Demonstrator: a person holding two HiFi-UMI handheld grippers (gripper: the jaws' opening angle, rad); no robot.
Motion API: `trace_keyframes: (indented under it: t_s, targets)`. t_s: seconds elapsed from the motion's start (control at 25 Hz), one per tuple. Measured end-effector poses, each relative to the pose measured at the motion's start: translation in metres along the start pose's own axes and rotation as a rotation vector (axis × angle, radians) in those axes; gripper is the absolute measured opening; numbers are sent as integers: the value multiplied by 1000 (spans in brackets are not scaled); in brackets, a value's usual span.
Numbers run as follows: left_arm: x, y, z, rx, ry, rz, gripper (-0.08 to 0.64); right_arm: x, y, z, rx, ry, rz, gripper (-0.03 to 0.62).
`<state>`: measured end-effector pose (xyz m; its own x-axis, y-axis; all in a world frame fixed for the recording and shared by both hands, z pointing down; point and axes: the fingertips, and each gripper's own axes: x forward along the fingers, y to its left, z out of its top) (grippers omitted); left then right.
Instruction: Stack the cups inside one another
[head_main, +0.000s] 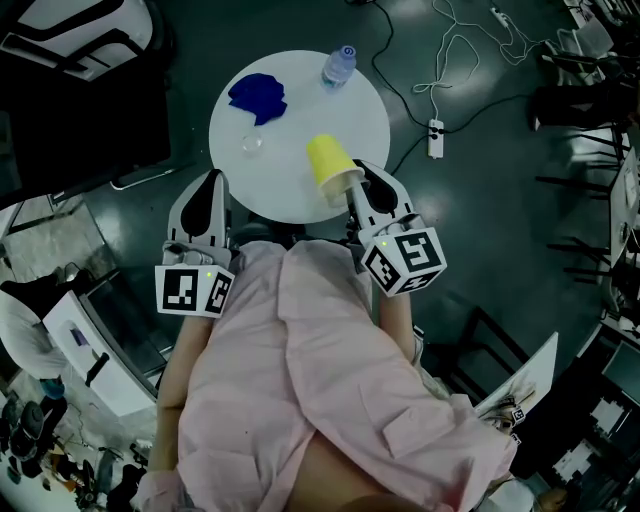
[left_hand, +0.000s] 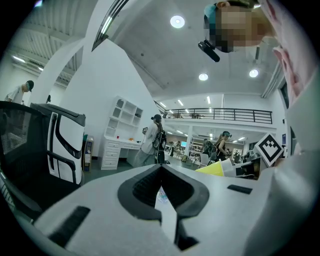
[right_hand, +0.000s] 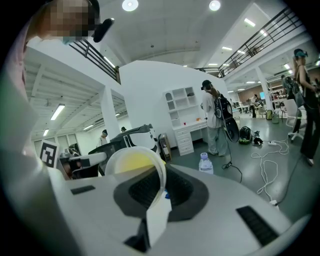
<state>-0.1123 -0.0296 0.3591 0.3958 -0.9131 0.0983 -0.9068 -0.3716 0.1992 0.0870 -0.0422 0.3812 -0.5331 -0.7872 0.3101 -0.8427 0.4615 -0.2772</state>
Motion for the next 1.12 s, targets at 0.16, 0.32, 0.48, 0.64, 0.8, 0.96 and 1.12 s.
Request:
trace_keyframes:
  t_s: [0.16, 0.32, 0.48, 0.64, 0.8, 0.96, 1.12]
  targets:
    - [5, 12, 4, -4, 1, -12, 9, 13, 7, 3, -3, 11, 0, 40]
    - [9, 19, 8, -4, 2, -25, 9, 21, 10, 4, -9, 25, -4, 40]
    - [12, 28, 9, 2, 5, -29, 9, 32, 10, 3, -10, 38, -12, 40]
    - [12, 36, 12, 7, 7, -30, 9, 41, 12, 5, -18, 40, -20, 40]
    - [11, 44, 12, 14, 13, -31, 9, 50, 14, 6, -19, 37, -19, 40]
    - [9, 54, 13, 20, 15, -30, 9, 61, 19, 4, -31, 48, -17, 40]
    - [7, 65, 14, 19, 14, -27, 9, 76, 25, -1, -53, 82, -12, 40]
